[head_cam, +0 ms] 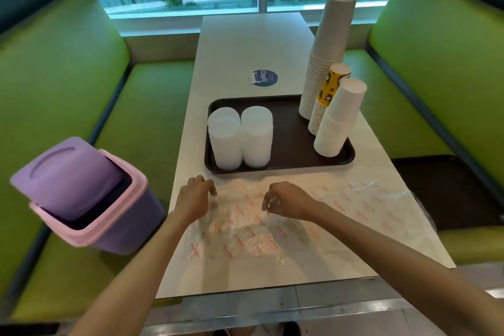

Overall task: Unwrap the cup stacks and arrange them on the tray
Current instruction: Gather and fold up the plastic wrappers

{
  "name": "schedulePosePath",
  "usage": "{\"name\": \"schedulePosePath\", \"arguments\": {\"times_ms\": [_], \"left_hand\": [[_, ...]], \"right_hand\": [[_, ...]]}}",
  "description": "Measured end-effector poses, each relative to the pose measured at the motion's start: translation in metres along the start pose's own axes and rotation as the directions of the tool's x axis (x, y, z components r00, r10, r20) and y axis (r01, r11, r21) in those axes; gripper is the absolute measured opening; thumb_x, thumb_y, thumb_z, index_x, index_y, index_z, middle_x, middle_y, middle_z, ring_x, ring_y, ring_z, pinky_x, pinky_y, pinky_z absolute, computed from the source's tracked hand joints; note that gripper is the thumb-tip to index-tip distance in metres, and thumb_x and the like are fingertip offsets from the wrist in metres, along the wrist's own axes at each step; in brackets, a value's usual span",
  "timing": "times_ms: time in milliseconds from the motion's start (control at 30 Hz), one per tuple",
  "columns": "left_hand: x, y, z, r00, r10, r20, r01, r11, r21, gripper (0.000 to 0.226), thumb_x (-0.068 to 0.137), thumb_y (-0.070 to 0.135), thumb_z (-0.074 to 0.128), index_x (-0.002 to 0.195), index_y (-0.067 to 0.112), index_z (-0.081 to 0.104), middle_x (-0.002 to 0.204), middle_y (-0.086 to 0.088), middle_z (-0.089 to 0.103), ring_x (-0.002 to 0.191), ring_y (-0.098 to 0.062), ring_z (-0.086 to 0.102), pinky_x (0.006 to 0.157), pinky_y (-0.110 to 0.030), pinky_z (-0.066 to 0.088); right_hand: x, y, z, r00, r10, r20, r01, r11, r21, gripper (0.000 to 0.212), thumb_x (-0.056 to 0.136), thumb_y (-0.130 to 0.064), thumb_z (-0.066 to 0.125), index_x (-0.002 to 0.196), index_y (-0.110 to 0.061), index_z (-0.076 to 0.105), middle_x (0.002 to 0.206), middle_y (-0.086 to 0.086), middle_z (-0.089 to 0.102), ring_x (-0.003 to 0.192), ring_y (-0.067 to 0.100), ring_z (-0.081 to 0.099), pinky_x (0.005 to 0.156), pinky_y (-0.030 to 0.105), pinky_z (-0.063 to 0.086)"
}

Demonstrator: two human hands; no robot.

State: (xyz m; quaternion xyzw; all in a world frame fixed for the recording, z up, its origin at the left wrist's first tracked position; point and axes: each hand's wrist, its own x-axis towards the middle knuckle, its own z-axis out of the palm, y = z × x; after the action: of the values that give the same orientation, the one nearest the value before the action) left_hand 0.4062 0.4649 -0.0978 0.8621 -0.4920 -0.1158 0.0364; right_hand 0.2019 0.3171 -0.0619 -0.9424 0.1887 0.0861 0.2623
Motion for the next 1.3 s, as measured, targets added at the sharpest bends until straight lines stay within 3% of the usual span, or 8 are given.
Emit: {"name": "schedulePosePath", "arguments": {"times_ms": [133,267,433,667,867,933,1100,1300], "left_hand": [[0.003,0.004,-0.014,0.998,-0.025,-0.049,0.012,0.971,-0.24,0.007,0.084,0.01,0.066,0.089,0.014,0.067,0.094,-0.002,0.067,0.089,-0.024,0.061,0.075,-0.032,0.046],[0.002,0.004,-0.02,0.996,-0.028,-0.082,0.0,0.947,-0.321,0.017,0.087,0.009,0.065,0.103,0.011,0.067,0.096,-0.005,0.068,0.091,-0.025,0.062,0.078,-0.033,0.047],[-0.007,-0.002,-0.007,0.982,0.065,-0.178,-0.088,0.988,-0.125,0.026,0.088,0.023,0.065,0.113,0.017,0.062,0.117,-0.002,0.059,0.109,-0.024,0.053,0.09,-0.038,0.041],[-0.017,-0.001,0.001,0.994,0.059,0.09,-0.065,0.996,0.064,0.063,0.081,0.052,0.066,0.135,0.025,0.047,0.132,0.003,0.049,0.123,-0.02,0.042,0.099,-0.034,0.035],[-0.012,0.003,0.0,0.993,0.038,0.114,-0.054,0.988,0.144,0.049,0.087,0.036,0.063,0.13,0.018,0.048,0.126,-0.004,0.05,0.119,-0.024,0.042,0.095,-0.034,0.035],[-0.011,0.003,-0.002,0.997,0.04,0.07,-0.045,0.996,0.077,0.035,0.09,0.023,0.059,0.123,0.015,0.054,0.119,-0.006,0.054,0.113,-0.025,0.045,0.089,-0.033,0.038],[-0.011,0.002,-0.014,0.996,-0.075,-0.044,0.051,0.911,-0.409,0.009,0.085,0.011,0.065,0.092,0.009,0.07,0.088,-0.007,0.069,0.082,-0.025,0.062,0.074,-0.033,0.052],[-0.014,0.007,-0.031,0.994,-0.02,-0.107,-0.04,0.848,-0.528,0.005,0.082,0.009,0.071,0.086,0.01,0.073,0.078,0.0,0.069,0.069,-0.009,0.061,0.069,-0.022,0.048]], "right_hand": [[-0.003,0.005,0.002,0.999,0.012,-0.03,-0.011,0.999,0.032,0.013,0.084,-0.011,0.069,0.096,-0.013,0.074,0.097,0.002,0.065,0.076,0.007,0.05,0.065,0.022,0.037],[-0.002,0.006,0.004,0.999,0.014,-0.03,-0.013,0.999,0.029,0.011,0.084,-0.011,0.069,0.094,-0.013,0.073,0.1,0.003,0.068,0.081,0.011,0.058,0.07,0.025,0.046],[0.0,0.006,0.007,0.999,0.016,-0.032,-0.015,0.999,0.039,0.01,0.084,-0.011,0.069,0.092,-0.012,0.073,0.101,0.004,0.069,0.09,0.018,0.064,0.076,0.029,0.051],[0.002,0.007,0.014,0.998,0.07,0.011,-0.07,0.996,0.052,0.013,0.087,-0.014,0.068,0.099,-0.012,0.071,0.11,0.005,0.07,0.096,0.017,0.063,0.076,0.021,0.042],[0.004,0.008,0.016,0.996,0.086,-0.009,-0.085,0.995,0.061,0.014,0.087,-0.015,0.067,0.1,-0.013,0.072,0.111,0.004,0.069,0.096,0.018,0.062,0.077,0.021,0.041],[0.004,0.007,0.016,0.996,0.087,-0.016,-0.086,0.994,0.065,0.014,0.087,-0.015,0.066,0.101,-0.014,0.071,0.111,0.005,0.069,0.095,0.018,0.062,0.075,0.02,0.038],[0.004,0.01,0.015,0.996,0.071,-0.05,-0.069,0.997,0.036,0.015,0.09,-0.019,0.063,0.103,-0.016,0.07,0.115,0.004,0.065,0.097,0.018,0.059,0.075,0.021,0.036],[0.004,0.01,0.013,0.987,-0.035,-0.159,0.034,0.999,-0.008,0.009,0.084,-0.027,0.07,0.092,-0.023,0.072,0.14,0.004,0.046,0.123,0.022,0.046,0.099,0.033,0.041]]}}
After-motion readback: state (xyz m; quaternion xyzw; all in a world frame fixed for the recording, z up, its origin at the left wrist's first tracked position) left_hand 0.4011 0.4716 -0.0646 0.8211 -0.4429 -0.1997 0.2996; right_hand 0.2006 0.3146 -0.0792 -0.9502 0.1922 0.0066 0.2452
